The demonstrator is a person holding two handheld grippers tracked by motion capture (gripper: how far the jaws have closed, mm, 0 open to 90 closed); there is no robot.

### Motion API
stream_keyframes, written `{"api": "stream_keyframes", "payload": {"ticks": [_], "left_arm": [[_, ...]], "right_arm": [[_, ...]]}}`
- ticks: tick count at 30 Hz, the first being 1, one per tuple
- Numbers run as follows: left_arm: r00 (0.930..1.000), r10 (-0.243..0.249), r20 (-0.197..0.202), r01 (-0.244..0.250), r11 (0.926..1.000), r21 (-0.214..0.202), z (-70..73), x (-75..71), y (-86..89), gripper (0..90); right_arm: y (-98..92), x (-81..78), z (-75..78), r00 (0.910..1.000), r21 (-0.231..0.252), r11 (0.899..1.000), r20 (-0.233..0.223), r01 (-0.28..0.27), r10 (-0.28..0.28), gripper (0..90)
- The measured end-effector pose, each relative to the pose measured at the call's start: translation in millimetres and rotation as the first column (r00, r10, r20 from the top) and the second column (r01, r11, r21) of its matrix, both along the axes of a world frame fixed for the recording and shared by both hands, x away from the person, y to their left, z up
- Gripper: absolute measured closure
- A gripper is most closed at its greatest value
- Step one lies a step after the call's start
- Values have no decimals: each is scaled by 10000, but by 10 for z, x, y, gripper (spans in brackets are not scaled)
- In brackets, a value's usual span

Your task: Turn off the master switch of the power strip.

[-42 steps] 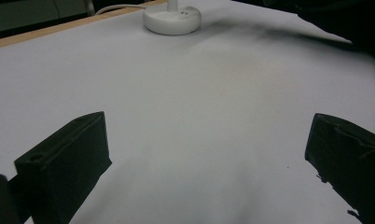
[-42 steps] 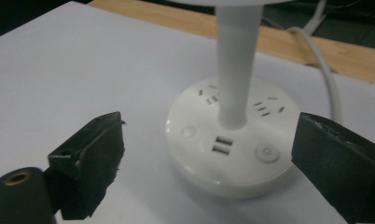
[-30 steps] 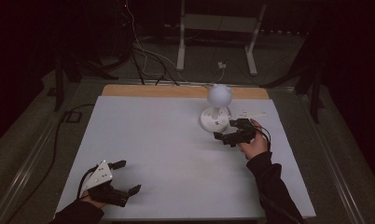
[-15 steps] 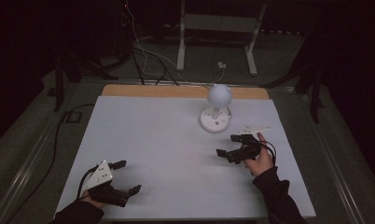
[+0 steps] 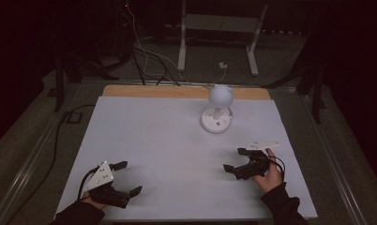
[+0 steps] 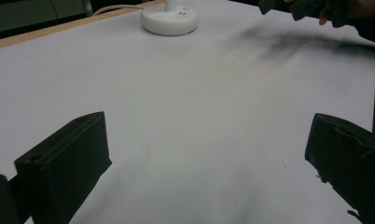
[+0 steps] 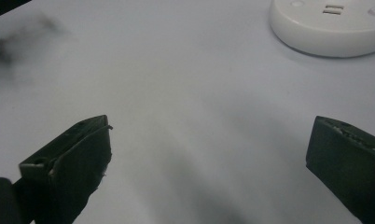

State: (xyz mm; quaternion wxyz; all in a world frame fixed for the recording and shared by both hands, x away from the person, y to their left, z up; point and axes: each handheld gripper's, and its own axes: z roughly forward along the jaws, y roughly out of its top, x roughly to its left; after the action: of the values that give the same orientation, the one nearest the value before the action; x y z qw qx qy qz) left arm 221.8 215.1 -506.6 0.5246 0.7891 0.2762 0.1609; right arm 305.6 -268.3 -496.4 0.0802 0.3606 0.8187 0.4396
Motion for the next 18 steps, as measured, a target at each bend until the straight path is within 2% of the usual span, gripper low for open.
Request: {"api": "stream_keyframes", "payload": {"ticks": [4, 8, 16, 17, 18], "left_arm": [[10000, -28, 15, 28, 10000, -10, 1, 0, -5, 4], [10000, -25, -10, 25, 10000, 5, -2, 0, -10, 4], [10000, -46, 8, 46, 10000, 5, 0, -1, -13, 4], [10000, -49, 6, 49, 10000, 26, -1, -2, -13, 4], [10000, -44, 15, 44, 10000, 45, -1, -3, -13, 4]], "right_arm": [[-76, -115, -36, 9997, -194, 9996, 115, 205, -203, 0], [-164, -214, -56, 9981, -314, 9987, 469, 409, -394, 0], [-304, -338, -144, 9981, -713, 9956, 144, 603, -594, 0], [-313, -353, -152, 9980, -804, 9948, 105, 626, -619, 0], [-332, -384, -164, 9982, -1101, 9921, 119, 600, -590, 0]]}}
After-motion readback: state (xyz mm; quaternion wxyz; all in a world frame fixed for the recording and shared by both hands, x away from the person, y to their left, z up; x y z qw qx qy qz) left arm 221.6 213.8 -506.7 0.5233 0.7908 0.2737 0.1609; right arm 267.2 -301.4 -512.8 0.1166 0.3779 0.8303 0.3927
